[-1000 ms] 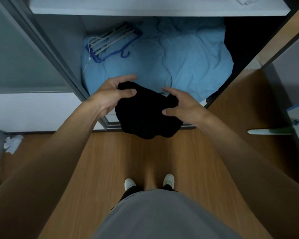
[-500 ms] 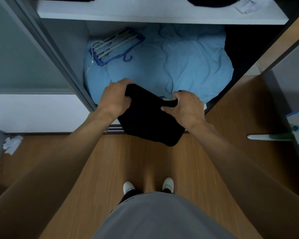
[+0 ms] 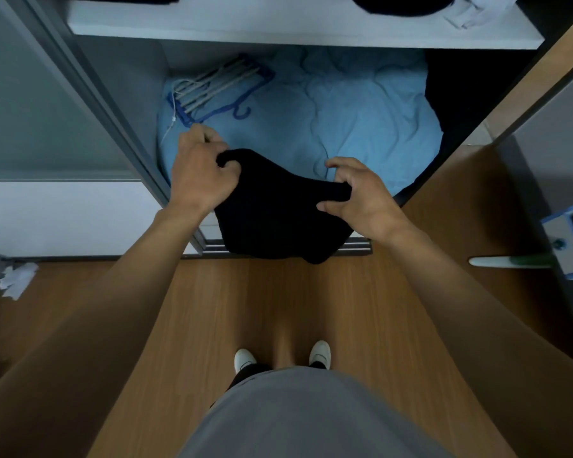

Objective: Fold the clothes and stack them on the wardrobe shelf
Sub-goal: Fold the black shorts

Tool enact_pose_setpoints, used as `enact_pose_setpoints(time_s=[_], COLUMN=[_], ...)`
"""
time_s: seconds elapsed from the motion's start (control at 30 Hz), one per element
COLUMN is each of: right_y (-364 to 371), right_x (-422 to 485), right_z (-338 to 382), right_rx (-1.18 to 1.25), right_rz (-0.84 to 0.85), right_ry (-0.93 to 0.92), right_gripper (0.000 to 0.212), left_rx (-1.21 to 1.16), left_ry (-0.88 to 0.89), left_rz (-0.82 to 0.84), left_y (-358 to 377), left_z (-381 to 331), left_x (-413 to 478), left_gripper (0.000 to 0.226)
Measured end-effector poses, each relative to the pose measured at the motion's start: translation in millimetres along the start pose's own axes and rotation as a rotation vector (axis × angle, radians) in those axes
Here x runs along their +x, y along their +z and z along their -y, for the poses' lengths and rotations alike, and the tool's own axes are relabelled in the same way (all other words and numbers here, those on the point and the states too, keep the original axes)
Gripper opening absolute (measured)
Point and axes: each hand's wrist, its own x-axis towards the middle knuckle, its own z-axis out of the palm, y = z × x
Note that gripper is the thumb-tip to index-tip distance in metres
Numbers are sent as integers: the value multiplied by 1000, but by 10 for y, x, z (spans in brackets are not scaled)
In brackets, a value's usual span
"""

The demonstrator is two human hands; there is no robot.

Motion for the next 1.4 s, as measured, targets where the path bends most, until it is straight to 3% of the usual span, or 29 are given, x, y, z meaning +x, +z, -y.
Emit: enact_pose_setpoints(time_s=[0.13, 0.23, 0.33, 0.4, 0.5, 0.63, 0.7, 0.8, 0.9, 0.97, 1.03, 1.1, 1.2, 1.27, 1.33, 1.4], right_y=[-106, -209, -225, -64, 250, 324, 284, 257, 278, 337, 395, 422, 394, 401, 527, 687], right_x=[-21, -21, -75, -229, -404, -370, -340, -319, -304, -309, -317, -289, -223, -254, -319, -352], right_z=[12, 5, -103, -234, -296, -209, -175, -152, -109, -104, -98, -99, -167, -233, -317, -355], right_rx=[487, 708, 1155, 1368, 1273, 1259, 1311, 1386, 1402, 1396, 1397, 1405, 1469, 1451, 1211, 947], right_rz=[51, 124, 71, 117, 262, 271, 277, 284, 272, 235, 217, 203, 151, 247, 393, 401], right_ry=[199, 245, 249, 372, 548, 477, 480, 493, 502, 549, 596, 623, 559, 521, 530, 531], right_gripper=[44, 31, 4, 24, 41, 56, 47, 36, 37, 45, 46, 46, 52, 52, 41, 37], left_rx=[-555, -657, -801, -867, -894, -848, -1020, -1313, -1165, -1180, -1219, -1228, -1268, -1303, -1319, -1288], left_ry=[-282, -332, -384, -417, -472, -584, -624, -500, -585, -581, -544, -590, -636, -657, -666, -648], left_rz=[109, 163, 134, 140, 161, 149, 273, 517, 630, 817, 958, 953, 700, 563, 506, 498], left_y=[-58, -71, -34, -19, -6, -70, -114, -159, -43, 68, 170, 240, 344, 347, 326, 261], left_z=[-75, -135, -267, -361, -386, -228, -32, 339, 599, 724, 761, 743, 737, 719, 718, 741], left_x=[-52, -86, -46, -56, -70, -60, -68, -167, -409, -585, -741, -830, -864, -858, -833, -789], left_gripper=[24, 33, 28, 24, 29, 26, 21, 54, 83, 99, 93, 82, 54, 45, 38, 34])
